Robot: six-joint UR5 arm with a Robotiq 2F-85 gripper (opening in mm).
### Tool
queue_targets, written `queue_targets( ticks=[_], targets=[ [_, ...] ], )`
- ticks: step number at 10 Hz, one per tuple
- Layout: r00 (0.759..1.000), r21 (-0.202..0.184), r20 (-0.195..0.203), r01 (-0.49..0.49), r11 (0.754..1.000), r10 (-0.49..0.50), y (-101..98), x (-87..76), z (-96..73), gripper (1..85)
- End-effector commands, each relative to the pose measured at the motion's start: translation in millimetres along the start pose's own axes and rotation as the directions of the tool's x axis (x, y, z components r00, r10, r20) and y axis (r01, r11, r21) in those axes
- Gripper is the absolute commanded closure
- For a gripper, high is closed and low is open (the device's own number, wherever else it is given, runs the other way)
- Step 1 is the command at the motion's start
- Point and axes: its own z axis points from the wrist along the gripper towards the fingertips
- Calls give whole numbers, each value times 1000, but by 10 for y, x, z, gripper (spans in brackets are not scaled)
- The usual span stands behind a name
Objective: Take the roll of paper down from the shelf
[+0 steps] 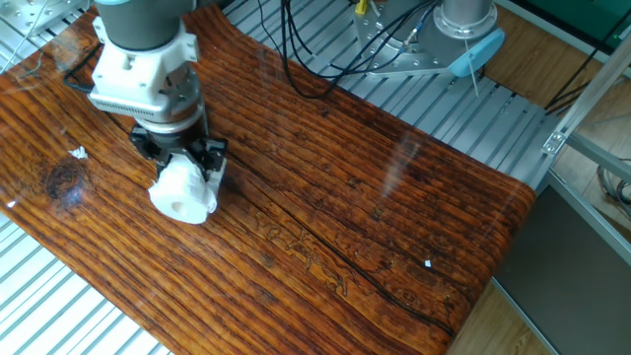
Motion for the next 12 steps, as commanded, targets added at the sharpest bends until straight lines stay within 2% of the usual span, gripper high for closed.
queue_targets(
  ticks=[1,3,5,9,12],
  targets=[
    [995,-15,4,-102,995,103,151,-41,-23,727],
    [982,-35,-7,-187,982,186,206,-23,-9,777],
    [950,-105,-27,-313,944,312,388,-43,-20,847],
    [903,-100,-39,-430,897,428,484,-20,20,847],
    [869,-68,-33,-494,867,493,513,35,56,847]
  ],
)
